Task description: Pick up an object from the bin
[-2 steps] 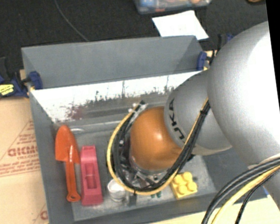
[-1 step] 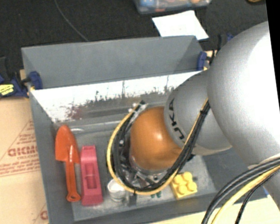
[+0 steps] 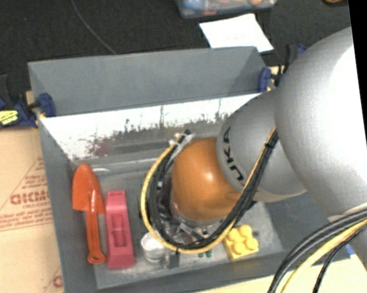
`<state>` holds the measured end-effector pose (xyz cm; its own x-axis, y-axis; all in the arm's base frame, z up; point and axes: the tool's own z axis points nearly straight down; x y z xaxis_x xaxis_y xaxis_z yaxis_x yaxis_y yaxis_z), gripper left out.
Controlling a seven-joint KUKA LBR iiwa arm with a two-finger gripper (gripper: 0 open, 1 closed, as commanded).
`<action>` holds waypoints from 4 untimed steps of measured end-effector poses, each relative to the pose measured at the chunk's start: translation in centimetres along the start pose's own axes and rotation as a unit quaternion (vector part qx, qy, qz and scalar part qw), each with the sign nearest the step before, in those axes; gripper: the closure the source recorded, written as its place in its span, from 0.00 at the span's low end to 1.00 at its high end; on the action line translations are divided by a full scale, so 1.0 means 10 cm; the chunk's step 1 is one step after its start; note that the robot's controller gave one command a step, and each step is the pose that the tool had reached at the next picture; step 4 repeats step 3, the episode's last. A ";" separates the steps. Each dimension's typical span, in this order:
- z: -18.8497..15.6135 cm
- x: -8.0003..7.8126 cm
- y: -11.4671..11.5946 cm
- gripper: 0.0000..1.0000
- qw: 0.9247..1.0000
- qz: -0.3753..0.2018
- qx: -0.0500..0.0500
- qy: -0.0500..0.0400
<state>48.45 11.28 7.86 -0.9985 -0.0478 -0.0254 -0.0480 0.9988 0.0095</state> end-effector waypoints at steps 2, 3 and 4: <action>-0.28 0.01 0.00 1.00 1.000 0.003 0.000 0.004; -0.59 -0.02 0.00 1.00 1.000 0.003 0.000 -0.001; -0.59 -0.02 0.00 1.00 1.000 0.003 0.000 -0.001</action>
Offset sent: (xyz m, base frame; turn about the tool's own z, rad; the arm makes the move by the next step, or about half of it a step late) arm 0.0005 0.0001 0.0728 0.0018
